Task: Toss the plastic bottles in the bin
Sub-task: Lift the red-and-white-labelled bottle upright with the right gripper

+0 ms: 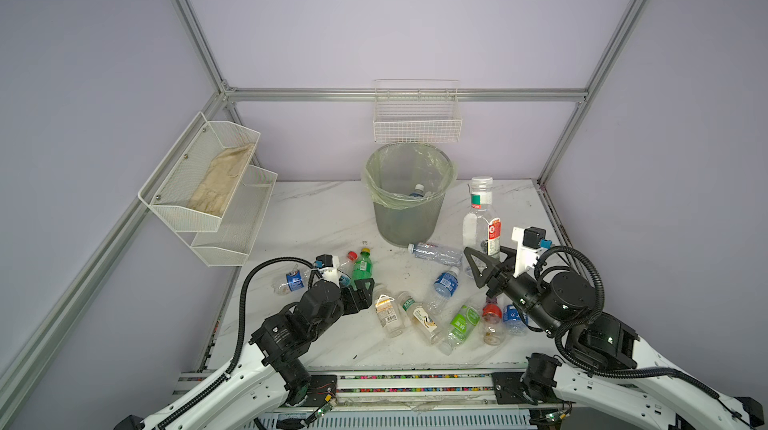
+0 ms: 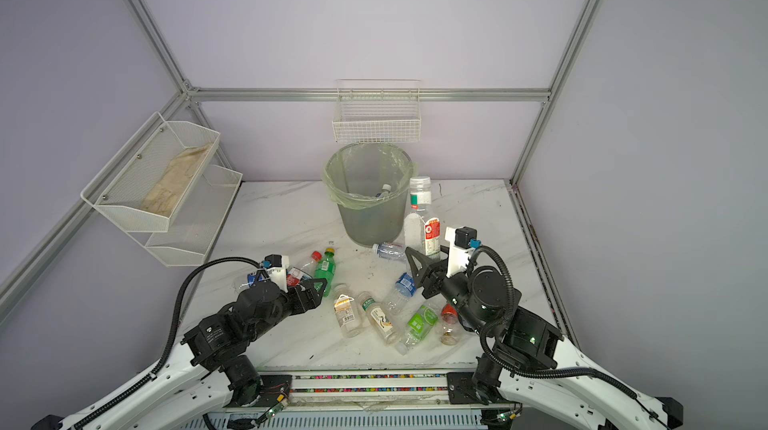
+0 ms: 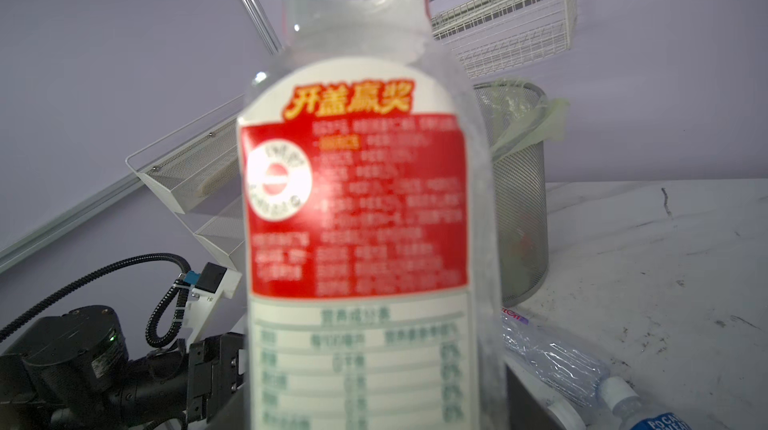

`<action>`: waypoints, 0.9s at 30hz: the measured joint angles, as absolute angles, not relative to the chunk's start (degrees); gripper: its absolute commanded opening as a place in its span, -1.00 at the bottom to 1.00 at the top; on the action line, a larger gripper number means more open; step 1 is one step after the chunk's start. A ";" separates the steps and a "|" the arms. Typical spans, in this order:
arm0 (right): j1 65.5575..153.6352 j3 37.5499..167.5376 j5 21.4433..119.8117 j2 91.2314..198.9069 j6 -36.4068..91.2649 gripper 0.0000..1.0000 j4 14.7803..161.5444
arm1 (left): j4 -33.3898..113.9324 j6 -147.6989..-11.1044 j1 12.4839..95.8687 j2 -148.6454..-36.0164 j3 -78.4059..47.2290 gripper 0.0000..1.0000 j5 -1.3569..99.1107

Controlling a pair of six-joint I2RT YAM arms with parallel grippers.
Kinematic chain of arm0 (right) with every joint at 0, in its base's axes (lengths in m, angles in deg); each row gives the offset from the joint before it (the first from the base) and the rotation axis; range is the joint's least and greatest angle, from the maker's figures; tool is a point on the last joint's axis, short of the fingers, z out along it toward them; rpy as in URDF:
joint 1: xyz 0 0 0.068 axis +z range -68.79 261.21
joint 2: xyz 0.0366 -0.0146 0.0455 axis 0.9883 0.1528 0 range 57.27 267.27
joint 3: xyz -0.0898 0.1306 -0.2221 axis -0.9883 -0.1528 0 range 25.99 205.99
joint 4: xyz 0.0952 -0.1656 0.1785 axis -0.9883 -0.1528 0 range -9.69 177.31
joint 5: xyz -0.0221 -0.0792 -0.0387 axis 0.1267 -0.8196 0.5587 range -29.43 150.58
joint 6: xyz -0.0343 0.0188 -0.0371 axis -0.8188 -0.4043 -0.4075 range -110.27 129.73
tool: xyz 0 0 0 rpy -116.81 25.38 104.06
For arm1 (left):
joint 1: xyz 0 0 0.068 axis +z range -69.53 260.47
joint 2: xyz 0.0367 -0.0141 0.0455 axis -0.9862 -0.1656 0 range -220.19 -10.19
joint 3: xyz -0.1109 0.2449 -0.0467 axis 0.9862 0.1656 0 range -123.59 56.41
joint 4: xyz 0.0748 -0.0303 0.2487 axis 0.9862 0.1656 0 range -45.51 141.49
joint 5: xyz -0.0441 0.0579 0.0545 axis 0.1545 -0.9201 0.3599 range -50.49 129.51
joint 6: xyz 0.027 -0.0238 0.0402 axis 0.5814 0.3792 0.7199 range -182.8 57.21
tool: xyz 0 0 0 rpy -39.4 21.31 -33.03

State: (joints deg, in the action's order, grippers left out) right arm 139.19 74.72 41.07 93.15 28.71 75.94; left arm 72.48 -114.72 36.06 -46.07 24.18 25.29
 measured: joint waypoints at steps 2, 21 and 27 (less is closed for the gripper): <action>139.19 74.72 40.43 93.95 28.71 -1.00 75.67 | 72.48 -114.72 36.09 -46.07 24.18 0.88 25.22; 139.19 78.13 35.60 100.42 27.55 -1.00 75.63 | 72.50 -114.72 36.06 -45.69 24.18 0.88 24.70; 139.19 81.76 34.60 105.95 25.78 -1.00 76.15 | 72.48 -114.72 36.06 -45.26 24.40 0.88 24.70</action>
State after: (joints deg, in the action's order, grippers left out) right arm 139.19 81.76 34.60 105.95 25.78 76.15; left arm 72.48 -114.72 36.06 -45.26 24.40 24.70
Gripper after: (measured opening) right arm 0.574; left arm 0.942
